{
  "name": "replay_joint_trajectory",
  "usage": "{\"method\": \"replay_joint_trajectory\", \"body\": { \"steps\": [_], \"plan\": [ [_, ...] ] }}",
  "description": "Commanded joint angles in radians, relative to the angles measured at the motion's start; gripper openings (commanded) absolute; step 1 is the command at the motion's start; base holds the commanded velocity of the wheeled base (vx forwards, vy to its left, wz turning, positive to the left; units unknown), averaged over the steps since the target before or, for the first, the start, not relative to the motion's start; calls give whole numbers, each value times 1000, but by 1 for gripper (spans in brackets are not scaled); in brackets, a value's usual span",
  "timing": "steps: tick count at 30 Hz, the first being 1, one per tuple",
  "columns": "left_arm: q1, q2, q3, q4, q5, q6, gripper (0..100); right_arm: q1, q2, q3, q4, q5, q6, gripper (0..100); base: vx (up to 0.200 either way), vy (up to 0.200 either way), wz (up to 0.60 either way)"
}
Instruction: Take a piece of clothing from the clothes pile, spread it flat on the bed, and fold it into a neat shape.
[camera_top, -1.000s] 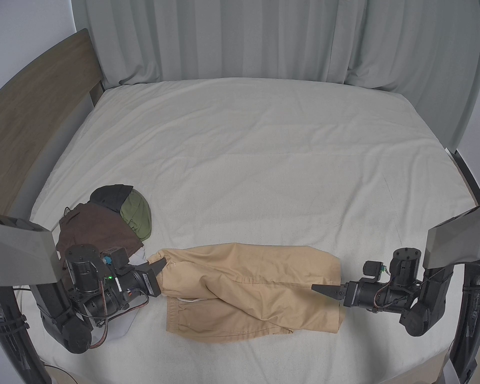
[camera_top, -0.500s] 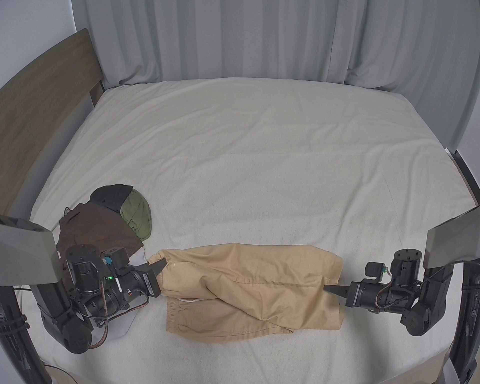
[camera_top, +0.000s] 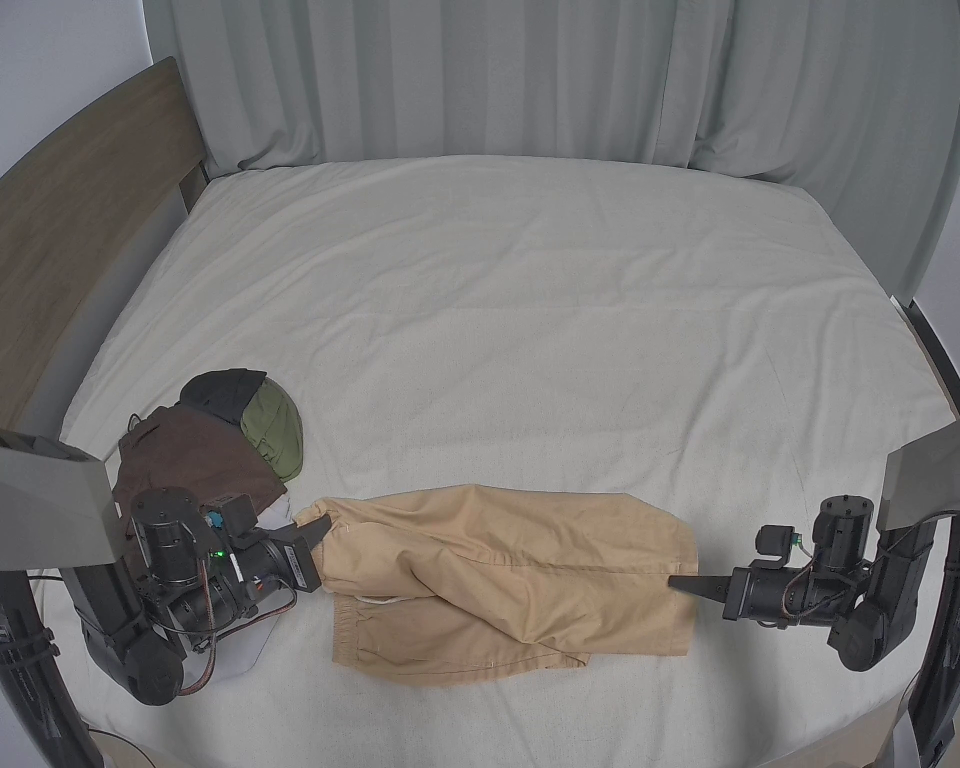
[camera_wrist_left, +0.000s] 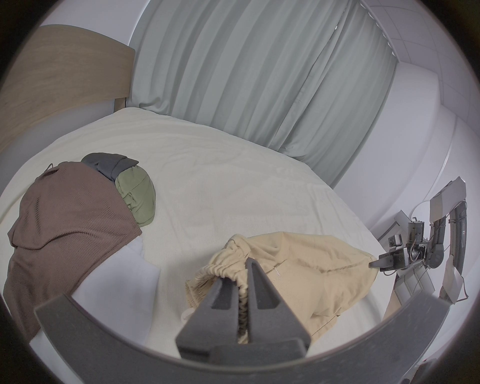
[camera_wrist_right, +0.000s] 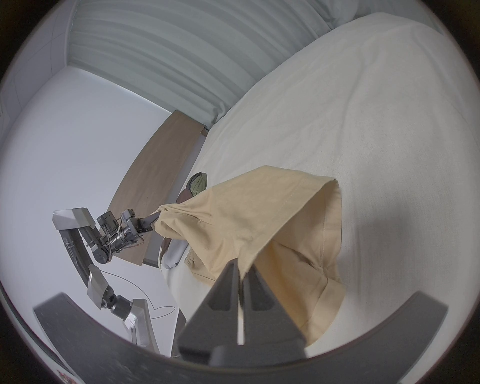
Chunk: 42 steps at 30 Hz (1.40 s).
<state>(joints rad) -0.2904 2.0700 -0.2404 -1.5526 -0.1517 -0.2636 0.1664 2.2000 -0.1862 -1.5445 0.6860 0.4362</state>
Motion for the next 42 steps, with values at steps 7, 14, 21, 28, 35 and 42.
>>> {"method": "replay_joint_trajectory", "body": {
  "steps": [7, 14, 21, 28, 35, 42],
  "plan": [
    [-1, 2, 0, -3, 0, 0, 0, 2, 38, -1, 0, 0, -43, 0, 0, 0, 0],
    [-3, 2, 1, -3, 0, 0, 0, 7, 67, -42, 0, -2, -43, 100, 0, 0, 0],
    [-3, 5, 1, -3, 0, 0, 0, 18, 107, -98, 0, -3, -42, 100, 0, 0, 0],
    [-4, 16, 1, -3, 0, 0, 0, 28, 136, -141, 0, -14, -40, 100, 0, 0, 0],
    [-4, 13, 0, -4, 0, 0, 0, 55, 159, -159, -2, -36, -39, 100, 0, 0, 0],
    [-4, 10, 0, -4, 0, 0, 0, 81, 159, -170, -3, -39, -36, 100, 0, 0, 0]
  ]
}}
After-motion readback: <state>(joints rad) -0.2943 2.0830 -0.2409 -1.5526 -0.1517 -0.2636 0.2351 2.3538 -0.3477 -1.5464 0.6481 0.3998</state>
